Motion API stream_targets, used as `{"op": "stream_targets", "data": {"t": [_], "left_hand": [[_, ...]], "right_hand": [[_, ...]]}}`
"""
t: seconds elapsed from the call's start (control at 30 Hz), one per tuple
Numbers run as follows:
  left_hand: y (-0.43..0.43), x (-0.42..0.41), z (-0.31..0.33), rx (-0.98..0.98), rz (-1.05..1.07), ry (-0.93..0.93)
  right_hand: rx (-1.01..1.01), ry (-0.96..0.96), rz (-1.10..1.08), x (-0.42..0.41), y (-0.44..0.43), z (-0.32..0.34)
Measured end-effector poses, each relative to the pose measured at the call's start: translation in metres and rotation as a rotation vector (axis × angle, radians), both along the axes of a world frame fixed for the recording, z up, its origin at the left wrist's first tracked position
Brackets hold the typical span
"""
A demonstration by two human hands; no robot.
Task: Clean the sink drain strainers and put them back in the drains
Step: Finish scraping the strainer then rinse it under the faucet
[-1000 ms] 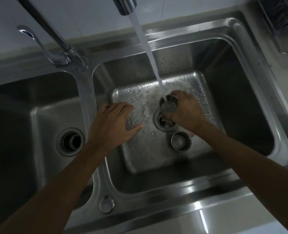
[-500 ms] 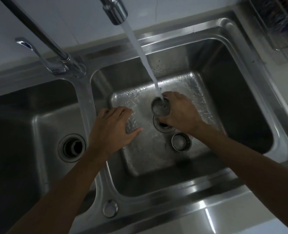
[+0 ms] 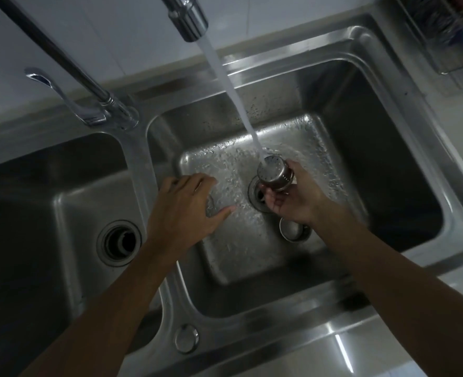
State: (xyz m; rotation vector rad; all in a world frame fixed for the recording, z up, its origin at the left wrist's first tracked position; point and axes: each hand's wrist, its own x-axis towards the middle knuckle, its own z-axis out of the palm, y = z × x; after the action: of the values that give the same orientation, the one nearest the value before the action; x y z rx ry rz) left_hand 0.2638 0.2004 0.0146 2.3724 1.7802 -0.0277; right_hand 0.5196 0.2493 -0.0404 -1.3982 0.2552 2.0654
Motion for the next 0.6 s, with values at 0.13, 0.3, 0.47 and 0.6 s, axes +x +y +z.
{"op": "stream_targets", "data": {"t": [0.13,0.3,0.47,0.6], "left_hand": [[0.0,0.0,0.0,0.002,-0.001,-0.005],[0.0,0.0,0.001,-0.008,-0.003,-0.007],[0.001,0.0,0.0,-0.022,0.007,-0.003],[0.001,0.0,0.001,-0.019,0.005,-0.016]], "right_hand": [[-0.012,0.041,-0.05,-0.002,-0.004,-0.001],[0.0,0.075,-0.081,0.004,-0.009,0.004],[0.053,0.135,-0.057,0.012,-0.014,0.01],[0.158,-0.197,0.146,0.009,-0.022,0.017]]}}
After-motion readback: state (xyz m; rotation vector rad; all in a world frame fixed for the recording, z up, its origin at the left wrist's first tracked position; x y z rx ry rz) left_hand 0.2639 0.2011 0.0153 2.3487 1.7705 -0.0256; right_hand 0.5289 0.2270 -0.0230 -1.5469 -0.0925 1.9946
